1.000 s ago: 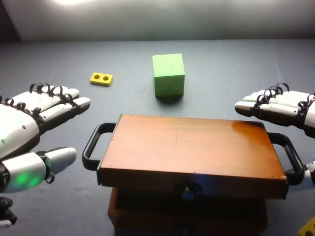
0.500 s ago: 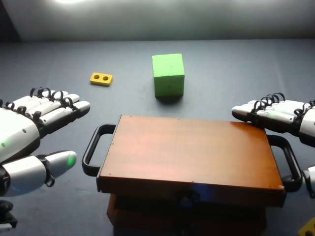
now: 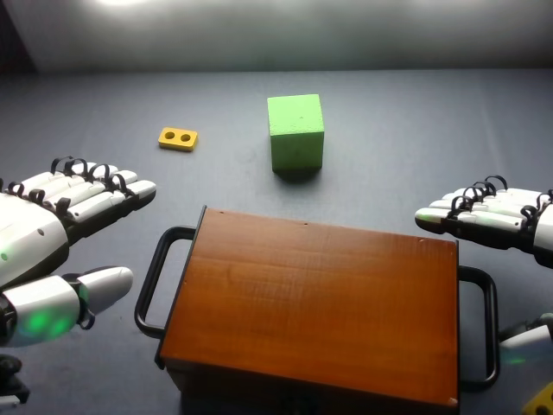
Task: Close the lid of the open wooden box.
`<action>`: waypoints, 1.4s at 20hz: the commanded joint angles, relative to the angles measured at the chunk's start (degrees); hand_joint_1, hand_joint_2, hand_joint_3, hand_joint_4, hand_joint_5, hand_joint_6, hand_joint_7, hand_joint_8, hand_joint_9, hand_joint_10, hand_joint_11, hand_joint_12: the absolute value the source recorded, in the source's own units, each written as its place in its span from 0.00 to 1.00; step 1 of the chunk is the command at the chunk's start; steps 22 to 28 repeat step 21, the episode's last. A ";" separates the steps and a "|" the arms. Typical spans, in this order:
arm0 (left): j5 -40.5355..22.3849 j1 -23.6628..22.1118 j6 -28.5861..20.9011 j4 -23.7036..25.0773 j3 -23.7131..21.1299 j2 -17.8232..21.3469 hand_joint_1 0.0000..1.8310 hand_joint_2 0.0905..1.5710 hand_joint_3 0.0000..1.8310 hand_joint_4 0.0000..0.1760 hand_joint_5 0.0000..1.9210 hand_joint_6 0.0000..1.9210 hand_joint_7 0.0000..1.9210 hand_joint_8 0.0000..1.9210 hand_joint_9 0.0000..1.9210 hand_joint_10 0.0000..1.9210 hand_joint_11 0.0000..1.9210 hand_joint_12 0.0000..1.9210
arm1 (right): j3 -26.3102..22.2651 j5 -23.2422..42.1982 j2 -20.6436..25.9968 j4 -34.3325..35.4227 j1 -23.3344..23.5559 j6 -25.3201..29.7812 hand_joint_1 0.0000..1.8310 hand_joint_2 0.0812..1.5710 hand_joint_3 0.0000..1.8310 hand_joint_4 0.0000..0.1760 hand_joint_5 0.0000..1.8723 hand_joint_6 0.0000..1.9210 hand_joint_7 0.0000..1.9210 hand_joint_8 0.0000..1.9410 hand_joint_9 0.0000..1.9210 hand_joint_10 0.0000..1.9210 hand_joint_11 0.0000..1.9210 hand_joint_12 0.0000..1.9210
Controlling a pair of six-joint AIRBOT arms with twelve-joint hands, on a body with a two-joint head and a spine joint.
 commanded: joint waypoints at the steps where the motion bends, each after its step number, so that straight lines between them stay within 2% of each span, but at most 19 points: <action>1: -6.64 -0.38 -0.37 -0.09 0.13 -0.49 0.00 1.00 0.01 0.00 0.05 0.00 0.03 0.00 0.01 0.00 0.04 0.02 | -0.06 6.06 0.19 0.87 0.50 0.78 0.40 0.57 0.00 0.36 0.00 0.00 0.00 0.00 0.00 0.00 0.00 0.00; 2: -6.63 -0.38 -0.39 -0.09 0.14 -0.54 0.00 0.99 0.01 0.00 0.04 0.00 0.02 0.00 0.00 0.00 0.04 0.02 | -0.07 5.95 0.32 0.67 0.50 0.83 0.39 0.57 0.00 0.32 0.00 0.00 0.00 0.00 0.00 0.00 0.00 0.00; 3: -6.63 -0.38 -0.44 -0.09 0.14 -0.58 0.00 1.00 0.01 0.00 0.05 0.00 0.02 0.00 0.01 0.00 0.03 0.02 | -0.07 5.91 0.38 0.54 0.50 0.86 0.38 0.58 0.00 0.35 0.00 0.00 0.00 0.00 0.00 0.00 0.00 0.00; 4: -6.63 -0.38 -0.48 -0.09 0.14 -0.60 0.00 1.00 0.01 0.00 0.05 0.00 0.02 0.00 0.01 0.00 0.03 0.02 | -0.08 5.91 0.41 0.52 0.50 0.87 0.37 0.58 0.00 0.29 0.00 0.00 0.00 0.00 0.00 0.00 0.00 0.00; 5: -6.65 -0.38 -0.50 -0.09 0.15 -0.60 0.00 1.00 0.01 0.00 0.05 0.00 0.03 0.00 0.01 0.00 0.03 0.02 | -0.09 5.93 0.49 0.51 0.51 0.88 0.40 0.58 0.00 0.46 0.00 0.00 0.00 0.00 0.00 0.00 0.00 0.00; 6: -6.86 -0.38 -0.51 -0.17 0.20 -0.60 0.00 0.99 0.00 0.00 0.04 0.00 0.02 0.00 0.01 0.00 0.03 0.01 | -0.11 6.04 0.74 0.53 0.51 0.89 0.40 0.58 0.00 0.51 0.00 0.00 0.00 0.00 0.00 0.00 0.00 0.00; 7: -7.40 -0.38 -0.51 -0.34 0.30 -0.56 0.00 0.97 0.00 0.00 0.04 0.00 0.01 0.00 0.01 0.00 0.02 0.01 | -0.15 6.31 1.09 0.62 0.51 0.89 0.40 0.58 0.00 0.54 0.00 0.00 0.00 0.00 0.00 0.00 0.00 0.00; 8: -8.40 -0.45 -0.51 -0.71 0.47 -0.47 0.00 0.96 0.00 0.00 0.04 0.00 0.02 0.00 0.01 0.00 0.01 0.01 | -0.29 7.01 1.66 0.94 0.52 0.89 0.39 0.58 0.00 0.45 0.00 0.00 0.00 0.00 0.00 0.00 0.00 0.00; 9: -9.95 -0.82 -0.59 -1.10 0.67 -0.32 0.00 0.96 0.00 0.00 0.05 0.01 0.02 0.00 0.01 0.00 0.02 0.01 | -0.41 8.21 2.30 1.67 0.54 0.88 0.36 0.58 0.00 0.49 0.00 0.00 0.00 0.00 0.00 0.00 0.00 0.00; 11: -14.05 -2.07 -0.88 -1.64 1.06 -0.09 0.00 0.93 0.00 0.00 0.06 0.00 0.03 0.00 0.02 0.01 0.04 0.02 | -0.68 12.33 3.53 4.41 0.54 0.78 0.30 0.60 0.01 0.66 0.00 0.00 0.00 0.00 0.00 0.00 0.00 0.00; 12: -16.51 -2.85 -0.90 -1.89 1.23 -0.07 0.00 0.95 0.00 0.00 0.05 0.00 0.02 0.00 0.02 0.00 0.03 0.02 | -0.84 15.22 4.13 6.30 0.54 0.64 0.27 0.62 0.01 0.63 0.00 0.00 0.00 0.00 0.00 0.00 0.00 0.00; 13: -20.66 -3.89 -0.90 -2.31 1.43 -0.07 0.00 0.94 0.00 0.00 0.05 0.00 0.02 0.00 0.02 0.00 0.03 0.02 | -1.01 19.98 4.73 8.81 0.54 0.18 0.25 0.63 0.01 0.68 0.00 0.00 0.00 0.00 0.00 0.00 0.00 0.00; 14: -22.42 -4.22 -0.91 -2.46 1.49 -0.07 0.00 0.96 0.00 0.00 0.04 0.00 0.02 0.00 0.01 0.00 0.02 0.02 | -1.05 21.80 4.89 9.75 0.54 -0.07 0.21 0.65 0.02 0.59 0.00 0.00 0.00 0.00 0.00 0.00 0.00 0.00; 16: -25.84 -4.73 -1.41 -2.56 1.69 -0.05 0.00 0.96 0.00 0.00 0.04 0.00 0.01 0.00 0.00 0.00 0.00 0.01 | -1.12 26.52 5.05 12.12 0.54 -0.87 0.16 0.68 0.01 0.60 0.00 0.00 0.00 0.00 0.00 0.00 0.00 0.00; 17: -27.39 -4.85 -1.94 -2.56 1.85 -0.06 0.00 0.95 0.00 0.08 0.02 0.00 0.00 0.00 0.00 0.00 0.00 0.00 | -1.17 28.29 5.05 12.80 0.54 -1.24 0.16 0.74 0.01 0.15 0.00 0.00 0.00 0.00 0.00 0.00 0.00 0.00; 18: -30.03 -4.98 -2.31 -2.56 1.78 -0.09 0.00 0.94 0.00 0.14 0.01 0.00 0.00 0.00 0.00 0.00 0.00 0.00 | -1.38 31.35 5.05 14.08 0.60 -2.01 0.18 0.73 0.00 0.15 0.07 0.01 0.04 0.00 0.02 0.00 0.02 0.01; 19: -31.97 -4.99 -2.30 -2.61 1.58 -0.09 0.00 0.96 0.00 0.00 0.00 0.00 0.00 0.00 0.00 0.00 0.00 0.00 | -1.83 33.77 5.04 15.12 0.93 -3.10 0.17 0.74 0.00 0.06 0.07 0.00 0.05 0.00 0.02 0.00 0.02 0.01; 21: -35.43 -4.95 -2.32 -2.78 1.15 -0.12 0.00 0.97 0.00 0.00 0.00 0.00 0.00 0.00 0.00 0.00 0.04 0.02 | -2.71 37.40 5.07 16.45 1.51 -4.63 0.21 0.74 0.00 0.13 0.05 0.00 0.03 0.00 0.02 0.00 0.03 0.01; 28: -35.43 -4.95 -2.32 -2.78 1.15 -0.12 0.00 0.97 0.00 0.00 0.00 0.00 0.00 0.00 0.00 0.00 0.04 0.02 | -2.71 37.40 5.07 16.45 1.51 -4.63 0.21 0.74 0.00 0.13 0.05 0.00 0.03 0.00 0.02 0.00 0.03 0.01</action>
